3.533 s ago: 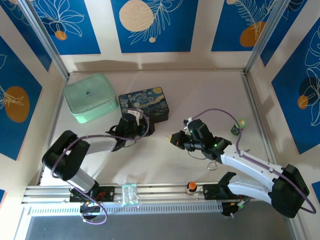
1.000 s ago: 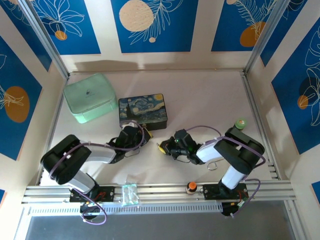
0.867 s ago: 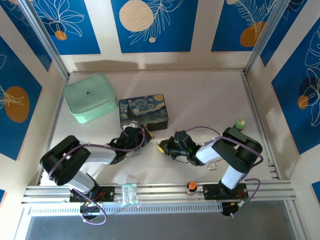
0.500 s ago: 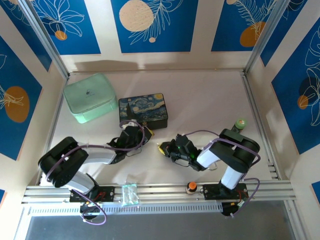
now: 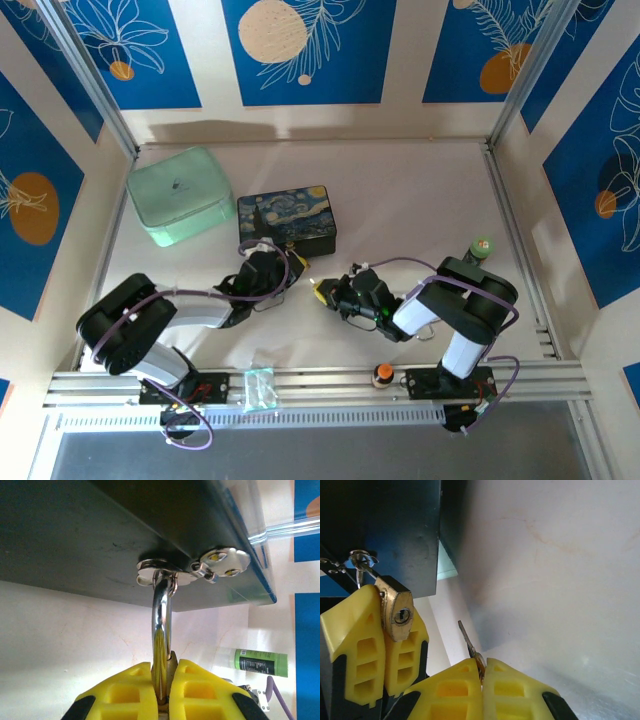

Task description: Unlock a padlock with a key

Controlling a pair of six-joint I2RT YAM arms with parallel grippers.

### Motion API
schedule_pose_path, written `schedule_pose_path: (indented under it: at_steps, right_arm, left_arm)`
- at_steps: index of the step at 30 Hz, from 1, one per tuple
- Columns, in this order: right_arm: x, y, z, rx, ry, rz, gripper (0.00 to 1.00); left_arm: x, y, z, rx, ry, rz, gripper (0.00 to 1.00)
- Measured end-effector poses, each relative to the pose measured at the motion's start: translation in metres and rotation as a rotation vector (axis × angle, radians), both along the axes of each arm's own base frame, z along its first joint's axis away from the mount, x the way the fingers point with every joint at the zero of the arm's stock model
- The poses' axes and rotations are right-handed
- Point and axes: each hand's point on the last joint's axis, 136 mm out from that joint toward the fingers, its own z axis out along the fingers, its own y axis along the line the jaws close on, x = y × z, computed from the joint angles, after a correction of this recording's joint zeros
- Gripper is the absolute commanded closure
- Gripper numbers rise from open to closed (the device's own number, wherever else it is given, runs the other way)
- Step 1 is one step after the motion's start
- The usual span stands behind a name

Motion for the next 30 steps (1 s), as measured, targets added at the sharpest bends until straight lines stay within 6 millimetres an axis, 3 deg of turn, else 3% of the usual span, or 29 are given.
schedule_pose_path:
  at_steps: [30]
  right_arm:
    - [0.007, -0.005, 0.009, 0.014, -0.048, -0.039, 1.0]
  left_arm:
    - [-0.005, -0.013, -0.008, -0.015, -0.001, -0.03, 1.0]
